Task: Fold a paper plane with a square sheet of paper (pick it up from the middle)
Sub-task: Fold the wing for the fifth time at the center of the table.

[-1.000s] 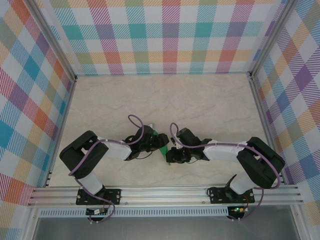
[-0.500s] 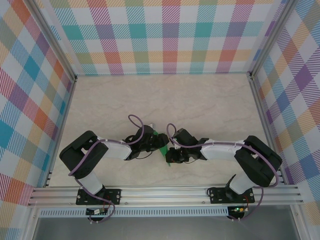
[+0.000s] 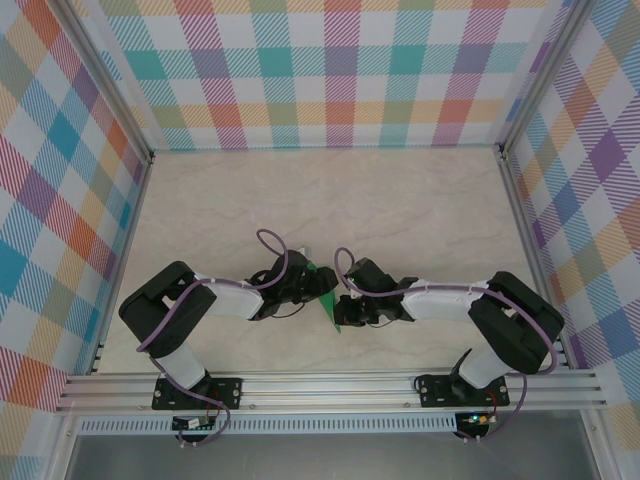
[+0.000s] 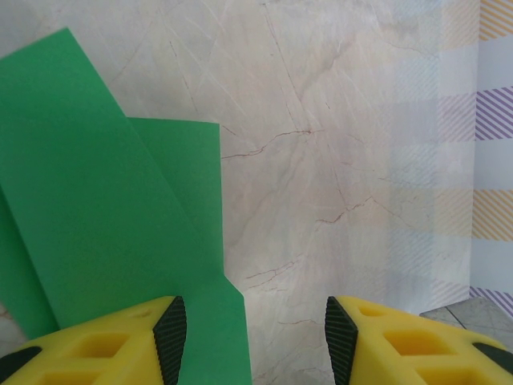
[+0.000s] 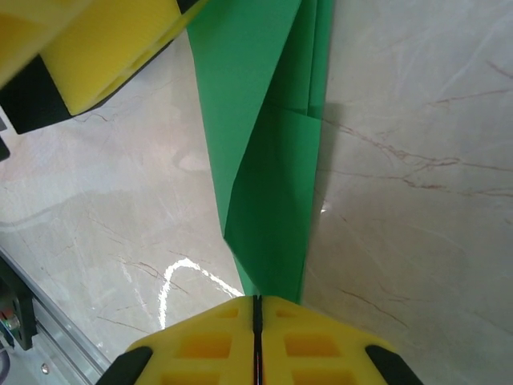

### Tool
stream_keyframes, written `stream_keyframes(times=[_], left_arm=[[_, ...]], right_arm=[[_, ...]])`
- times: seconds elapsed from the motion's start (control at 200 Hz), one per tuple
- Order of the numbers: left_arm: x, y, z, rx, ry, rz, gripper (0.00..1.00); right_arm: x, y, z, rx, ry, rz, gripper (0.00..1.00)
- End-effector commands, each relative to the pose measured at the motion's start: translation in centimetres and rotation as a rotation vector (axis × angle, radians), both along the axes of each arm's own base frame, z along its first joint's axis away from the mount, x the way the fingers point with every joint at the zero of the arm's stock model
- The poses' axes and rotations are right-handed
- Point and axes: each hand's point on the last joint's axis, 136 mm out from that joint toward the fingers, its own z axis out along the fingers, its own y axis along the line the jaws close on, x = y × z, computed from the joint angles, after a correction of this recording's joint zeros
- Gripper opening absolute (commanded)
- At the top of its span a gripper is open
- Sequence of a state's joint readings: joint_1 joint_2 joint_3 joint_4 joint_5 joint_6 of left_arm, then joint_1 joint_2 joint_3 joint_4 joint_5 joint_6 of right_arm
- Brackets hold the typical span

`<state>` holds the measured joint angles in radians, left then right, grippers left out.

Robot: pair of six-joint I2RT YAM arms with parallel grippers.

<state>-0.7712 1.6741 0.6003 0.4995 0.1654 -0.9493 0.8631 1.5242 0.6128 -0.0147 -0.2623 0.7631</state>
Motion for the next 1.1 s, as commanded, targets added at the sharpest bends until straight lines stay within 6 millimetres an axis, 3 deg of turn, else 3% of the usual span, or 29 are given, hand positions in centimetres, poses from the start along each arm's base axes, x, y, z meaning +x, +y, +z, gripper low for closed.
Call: stream_keyframes(times=[0.0, 0.685, 0.91, 0.965, 1.1], left_arm=[[-1.1, 0.9, -1.7, 0.082, 0.038, -0.011, 0.52], [-1.3, 1.2, -2.2, 0.1, 0.056, -0.006, 0.51], [-1.4, 1.2, -2.5, 0.105, 0.066, -0.006, 0.5], [-1.4, 1.3, -2.6, 0.107, 0.069, -0.005, 0.5], [-1.6, 1.2, -2.6, 0.108, 0.072, -0.011, 0.5]], right_arm=[[-1.0, -0.6, -1.6, 0.004, 0.069, -0.019, 0.09], [-1.7, -2.3, -2.7, -0.054, 0.111, -0.063, 0.12], [-1.9, -2.6, -3.3, -0.067, 0.151, -0.11, 0.06], [-1.8, -2.7, -3.4, -0.075, 0.148, -0.127, 0.09], [-0.8, -2.3, -1.2, -0.019, 0.07, -0.128, 0.17]])
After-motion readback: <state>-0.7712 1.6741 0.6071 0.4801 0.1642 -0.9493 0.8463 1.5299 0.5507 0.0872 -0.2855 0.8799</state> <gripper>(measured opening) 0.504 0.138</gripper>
